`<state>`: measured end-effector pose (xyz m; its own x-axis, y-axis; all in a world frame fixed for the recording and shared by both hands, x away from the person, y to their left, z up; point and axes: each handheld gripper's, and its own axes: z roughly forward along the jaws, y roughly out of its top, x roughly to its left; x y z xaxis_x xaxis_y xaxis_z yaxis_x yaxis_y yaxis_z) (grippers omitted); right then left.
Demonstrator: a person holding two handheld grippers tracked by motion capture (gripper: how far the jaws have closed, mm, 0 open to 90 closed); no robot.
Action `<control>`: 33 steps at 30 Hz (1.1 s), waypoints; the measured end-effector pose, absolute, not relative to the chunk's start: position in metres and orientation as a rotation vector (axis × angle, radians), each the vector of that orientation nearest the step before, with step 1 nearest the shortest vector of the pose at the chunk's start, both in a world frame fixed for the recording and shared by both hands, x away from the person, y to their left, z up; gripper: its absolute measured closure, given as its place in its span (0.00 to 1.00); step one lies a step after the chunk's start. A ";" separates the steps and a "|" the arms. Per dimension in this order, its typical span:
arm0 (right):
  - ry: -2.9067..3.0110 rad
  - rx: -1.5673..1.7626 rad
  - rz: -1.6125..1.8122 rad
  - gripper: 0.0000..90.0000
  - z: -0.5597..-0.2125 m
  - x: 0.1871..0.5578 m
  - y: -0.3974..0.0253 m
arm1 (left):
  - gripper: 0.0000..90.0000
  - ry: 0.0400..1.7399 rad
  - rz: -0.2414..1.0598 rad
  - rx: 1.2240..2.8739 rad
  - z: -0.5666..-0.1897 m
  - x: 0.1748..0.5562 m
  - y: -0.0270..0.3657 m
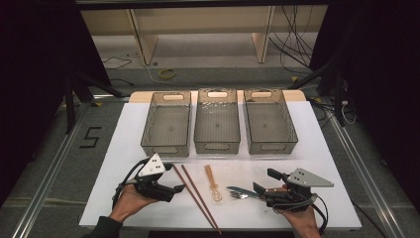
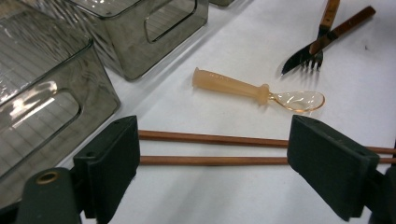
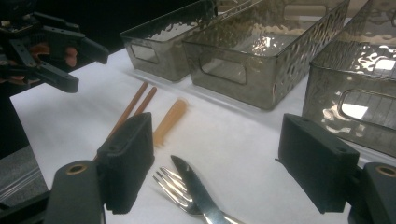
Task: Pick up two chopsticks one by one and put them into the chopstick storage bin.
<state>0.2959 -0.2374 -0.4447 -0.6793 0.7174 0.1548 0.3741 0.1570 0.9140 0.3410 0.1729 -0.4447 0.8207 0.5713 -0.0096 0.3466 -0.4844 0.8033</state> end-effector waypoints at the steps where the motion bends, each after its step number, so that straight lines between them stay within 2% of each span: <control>1: 2.124 1.049 1.528 0.30 -0.445 0.296 -0.237 | 0.19 0.657 0.323 2.142 -0.444 0.343 0.171; 13: 2.141 1.055 1.522 0.31 -0.446 0.296 -0.236 | 0.23 0.456 0.291 2.369 -0.441 0.363 0.155; 19: 2.154 1.053 1.516 0.31 -0.446 0.297 -0.236 | 0.30 0.361 0.298 2.489 -0.443 0.372 0.146; 33: 2.176 1.050 1.500 0.31 -0.449 0.299 -0.233 | 0.45 0.178 0.222 2.645 -0.447 0.388 0.134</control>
